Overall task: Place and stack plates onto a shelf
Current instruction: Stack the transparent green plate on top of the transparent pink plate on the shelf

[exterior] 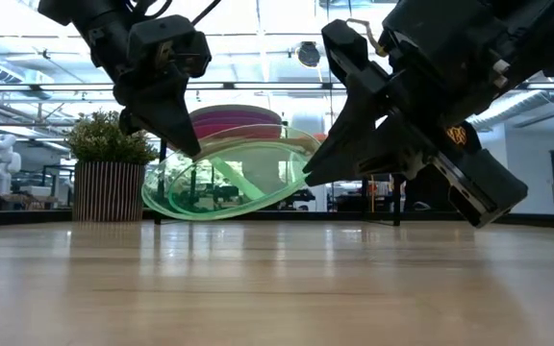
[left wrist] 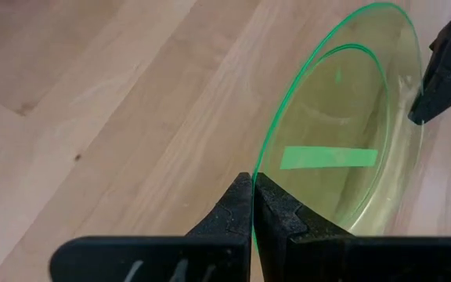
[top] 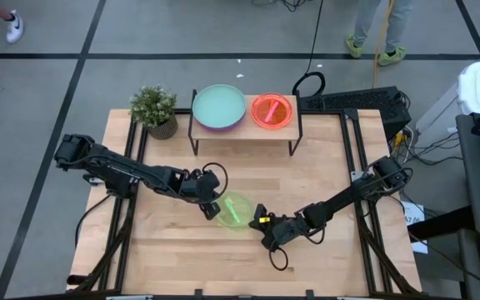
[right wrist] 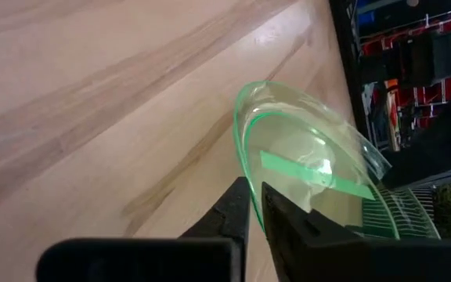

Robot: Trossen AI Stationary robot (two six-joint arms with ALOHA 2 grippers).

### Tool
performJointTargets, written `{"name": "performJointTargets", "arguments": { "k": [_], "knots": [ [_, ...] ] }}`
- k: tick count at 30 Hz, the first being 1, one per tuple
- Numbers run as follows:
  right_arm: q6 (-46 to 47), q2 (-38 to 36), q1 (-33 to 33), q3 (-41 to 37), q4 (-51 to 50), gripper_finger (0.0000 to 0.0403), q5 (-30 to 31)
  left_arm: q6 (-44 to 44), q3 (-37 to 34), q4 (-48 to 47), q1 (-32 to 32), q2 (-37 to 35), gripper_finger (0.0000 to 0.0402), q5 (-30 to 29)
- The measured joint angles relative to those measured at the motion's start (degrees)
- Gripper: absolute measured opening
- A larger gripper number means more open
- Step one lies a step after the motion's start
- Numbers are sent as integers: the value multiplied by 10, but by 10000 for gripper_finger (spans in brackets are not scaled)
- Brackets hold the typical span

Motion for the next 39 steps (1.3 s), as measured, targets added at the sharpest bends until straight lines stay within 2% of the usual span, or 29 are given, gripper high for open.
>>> {"name": "performJointTargets", "arguments": {
  "k": [6, 14, 24, 39],
  "knots": [
    [0, 0, 0, 0, -1, 2, -2, 3, 0, 17, 0, 0, 3, -4],
    [0, 0, 0, 0, 1, 1, -2, 29, 0, 27, 0, 0, 6, -7],
    [2, 0, 0, 0, 7, 0, 1, 39, 1, 36, 0, 0, 78, -17],
    [41, 0, -8, 0, 20, 0, 3, 52, 1, 36, -1, 0, 83, -47]
  ]
}}
